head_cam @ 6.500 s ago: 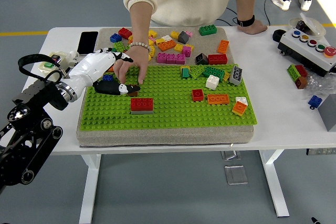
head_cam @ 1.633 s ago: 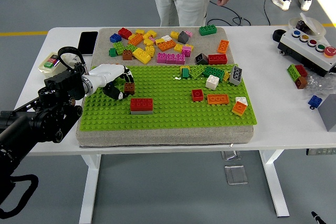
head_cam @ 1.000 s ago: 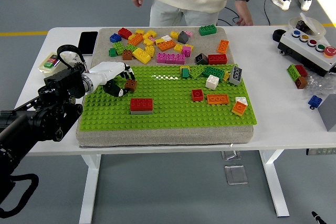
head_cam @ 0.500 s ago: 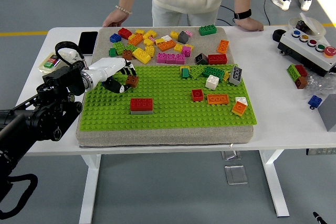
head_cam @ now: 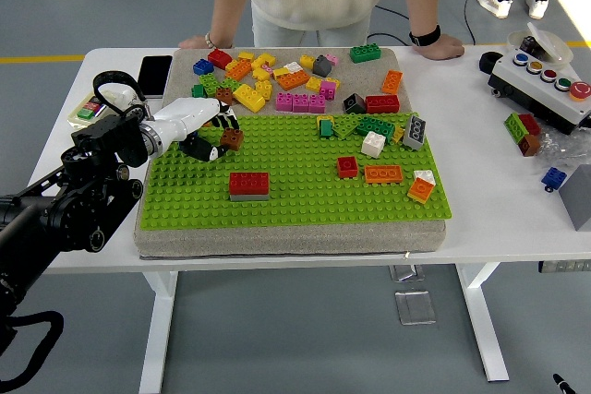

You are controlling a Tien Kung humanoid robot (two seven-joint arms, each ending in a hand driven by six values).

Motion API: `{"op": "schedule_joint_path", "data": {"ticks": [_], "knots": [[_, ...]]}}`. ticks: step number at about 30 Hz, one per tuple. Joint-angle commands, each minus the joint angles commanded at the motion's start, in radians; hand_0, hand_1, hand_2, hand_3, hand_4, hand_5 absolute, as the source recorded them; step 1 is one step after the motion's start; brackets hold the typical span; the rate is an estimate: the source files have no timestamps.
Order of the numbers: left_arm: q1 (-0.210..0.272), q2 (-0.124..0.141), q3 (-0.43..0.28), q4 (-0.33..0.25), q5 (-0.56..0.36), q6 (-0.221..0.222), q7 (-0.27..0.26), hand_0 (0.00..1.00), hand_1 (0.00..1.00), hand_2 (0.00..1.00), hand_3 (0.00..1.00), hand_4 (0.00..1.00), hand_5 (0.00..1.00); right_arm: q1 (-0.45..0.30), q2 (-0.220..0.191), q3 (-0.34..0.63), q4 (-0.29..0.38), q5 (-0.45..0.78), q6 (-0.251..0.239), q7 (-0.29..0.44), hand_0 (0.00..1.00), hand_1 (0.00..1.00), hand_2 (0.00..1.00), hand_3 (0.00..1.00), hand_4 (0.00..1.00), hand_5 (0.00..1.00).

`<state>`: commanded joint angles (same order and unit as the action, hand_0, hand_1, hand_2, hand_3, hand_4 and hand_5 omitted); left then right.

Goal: Pick up the brick,pile it on top of brick,press brick,pick up the brick,pile it on top of brick,press brick

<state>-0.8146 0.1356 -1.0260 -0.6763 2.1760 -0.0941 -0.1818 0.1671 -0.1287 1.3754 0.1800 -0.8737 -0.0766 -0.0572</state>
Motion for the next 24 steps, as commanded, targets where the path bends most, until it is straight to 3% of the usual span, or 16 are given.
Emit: {"op": "schedule_joint_path", "data": {"ticks": [12, 24], "knots": [[0.055, 0.02, -0.046, -0.129, 0.021, -0.019, 0.035, 0.676, 0.638, 0.596, 0.544, 0.435, 0.002, -0.006, -0.003, 0.006, 0.0, -0.003, 0.0, 0.008, 0.754, 0.676, 0.725, 0.736, 0.998, 0.643], [0.153, 0.059, -0.069, -0.327, 0.041, -0.048, 0.092, 0.673, 0.63, 0.595, 0.543, 0.432, 0.002, -0.017, -0.009, 0.02, 0.0, -0.009, 0.003, 0.014, 0.753, 0.676, 0.725, 0.736, 0.998, 0.644]]}}
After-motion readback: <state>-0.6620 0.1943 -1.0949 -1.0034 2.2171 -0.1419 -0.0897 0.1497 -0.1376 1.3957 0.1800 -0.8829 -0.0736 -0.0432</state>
